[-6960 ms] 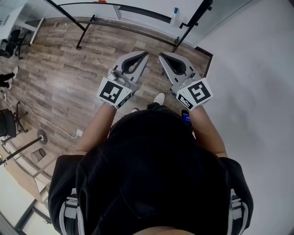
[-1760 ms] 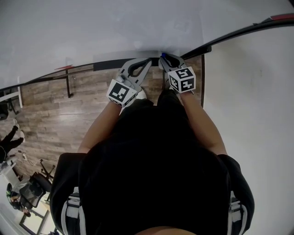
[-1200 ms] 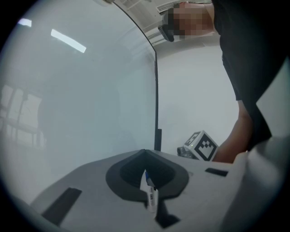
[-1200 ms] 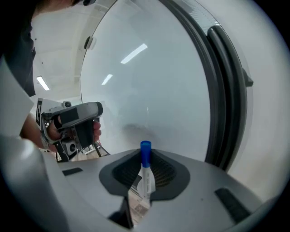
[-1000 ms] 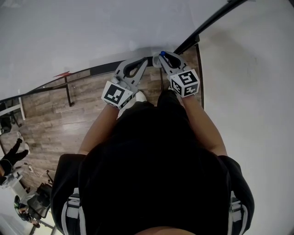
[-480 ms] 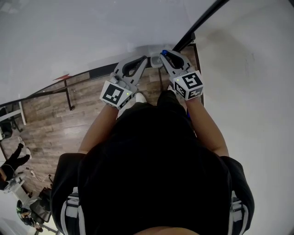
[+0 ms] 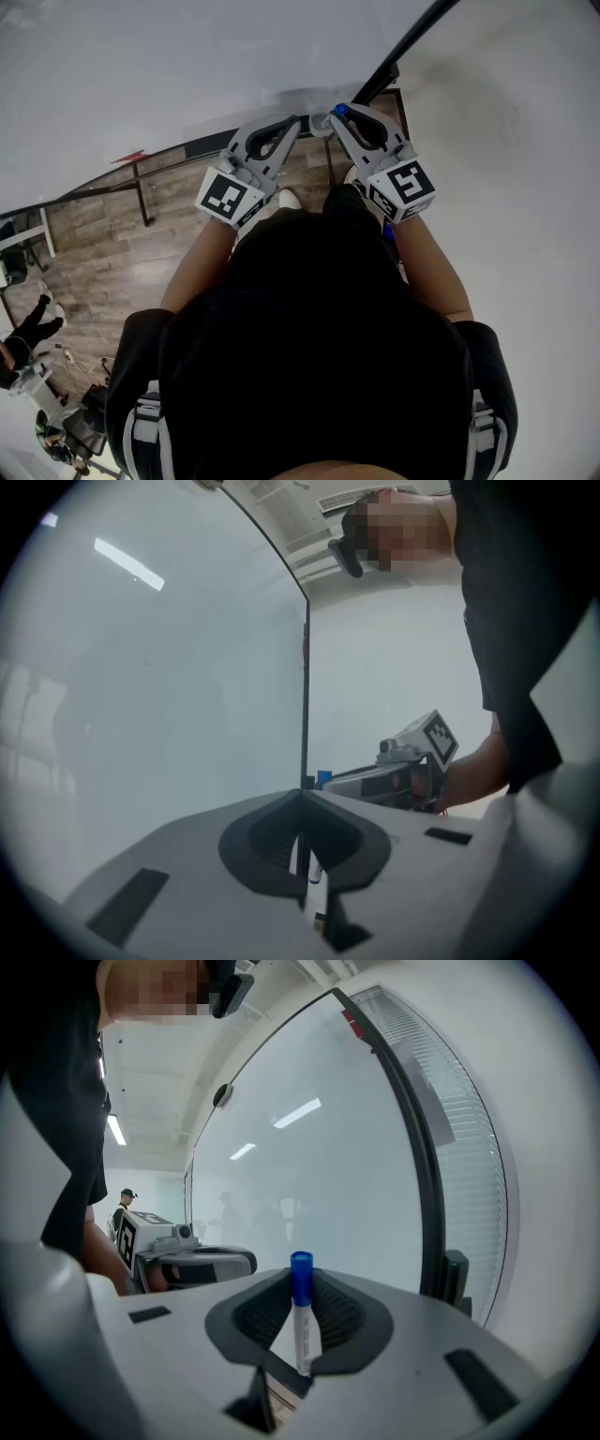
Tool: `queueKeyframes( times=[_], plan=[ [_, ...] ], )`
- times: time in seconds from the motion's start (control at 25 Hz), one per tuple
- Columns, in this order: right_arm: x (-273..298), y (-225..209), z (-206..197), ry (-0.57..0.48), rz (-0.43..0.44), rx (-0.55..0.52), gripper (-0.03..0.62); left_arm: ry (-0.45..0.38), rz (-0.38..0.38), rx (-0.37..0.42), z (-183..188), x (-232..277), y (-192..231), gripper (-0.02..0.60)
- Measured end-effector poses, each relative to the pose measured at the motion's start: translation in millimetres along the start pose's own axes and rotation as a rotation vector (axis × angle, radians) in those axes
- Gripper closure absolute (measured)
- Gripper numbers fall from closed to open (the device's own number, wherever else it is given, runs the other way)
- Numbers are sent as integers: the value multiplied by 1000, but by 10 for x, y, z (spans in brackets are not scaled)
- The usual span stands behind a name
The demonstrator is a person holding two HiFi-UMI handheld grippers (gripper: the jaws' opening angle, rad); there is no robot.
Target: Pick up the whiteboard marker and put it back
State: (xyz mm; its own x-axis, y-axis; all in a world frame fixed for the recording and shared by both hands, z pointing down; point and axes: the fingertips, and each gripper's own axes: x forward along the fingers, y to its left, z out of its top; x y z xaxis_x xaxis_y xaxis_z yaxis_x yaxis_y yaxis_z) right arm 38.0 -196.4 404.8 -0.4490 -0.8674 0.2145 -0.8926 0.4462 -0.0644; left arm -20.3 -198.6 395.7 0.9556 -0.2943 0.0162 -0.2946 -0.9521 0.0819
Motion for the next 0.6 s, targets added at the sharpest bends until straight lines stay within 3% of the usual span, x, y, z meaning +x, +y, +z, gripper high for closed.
queueKeyframes(
  times=[0.28, 0.6],
  plan=[
    [-121, 104, 84, -14, 24, -26, 533, -23, 11, 49, 62, -61, -14, 578],
    [-212, 244, 66, -11, 59, -16, 533, -5, -18, 41, 39, -123, -114, 578]
  ],
)
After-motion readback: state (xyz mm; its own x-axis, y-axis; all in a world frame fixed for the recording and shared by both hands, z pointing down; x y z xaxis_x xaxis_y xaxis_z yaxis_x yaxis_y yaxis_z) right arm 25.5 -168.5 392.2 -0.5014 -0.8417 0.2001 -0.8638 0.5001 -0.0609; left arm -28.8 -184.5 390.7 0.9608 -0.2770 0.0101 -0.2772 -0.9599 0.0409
